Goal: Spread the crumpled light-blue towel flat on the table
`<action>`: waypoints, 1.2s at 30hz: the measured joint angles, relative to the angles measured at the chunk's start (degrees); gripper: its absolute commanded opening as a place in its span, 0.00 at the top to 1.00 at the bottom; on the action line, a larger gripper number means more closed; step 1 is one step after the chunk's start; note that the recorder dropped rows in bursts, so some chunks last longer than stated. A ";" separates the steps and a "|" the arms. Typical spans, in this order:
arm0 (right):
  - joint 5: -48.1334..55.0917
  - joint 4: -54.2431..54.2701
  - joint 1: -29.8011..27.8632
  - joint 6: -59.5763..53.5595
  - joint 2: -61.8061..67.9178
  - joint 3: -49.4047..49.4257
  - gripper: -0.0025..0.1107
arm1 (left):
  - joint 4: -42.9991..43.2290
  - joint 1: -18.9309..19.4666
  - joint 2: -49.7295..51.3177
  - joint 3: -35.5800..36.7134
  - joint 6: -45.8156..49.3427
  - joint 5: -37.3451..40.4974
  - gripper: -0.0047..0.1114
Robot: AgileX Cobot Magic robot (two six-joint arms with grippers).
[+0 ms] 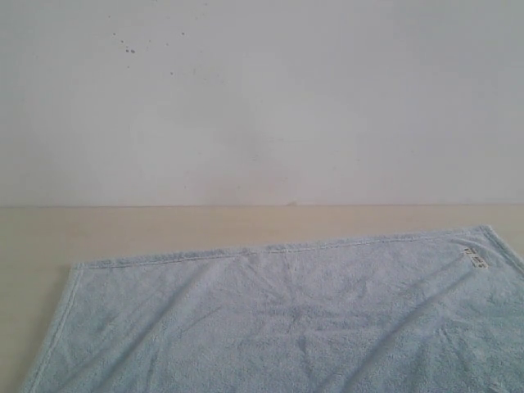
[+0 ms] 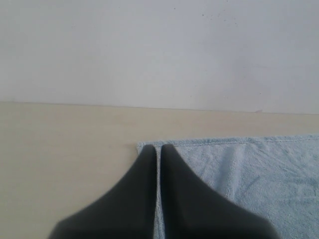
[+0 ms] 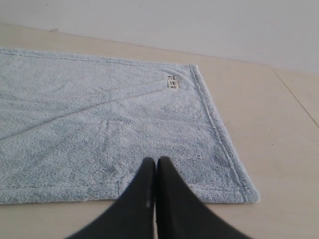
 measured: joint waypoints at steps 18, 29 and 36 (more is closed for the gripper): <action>0.69 0.00 0.00 0.00 0.00 0.00 0.98 | -6.70 0.00 -0.21 16.08 -2.44 -10.14 0.92; 0.82 0.00 0.00 0.00 0.00 0.00 0.98 | -3.45 0.00 -0.21 19.93 -4.77 -16.94 0.92; 0.82 0.00 0.00 0.00 0.00 0.00 0.98 | -3.34 0.00 -0.21 20.06 -3.18 -15.23 0.92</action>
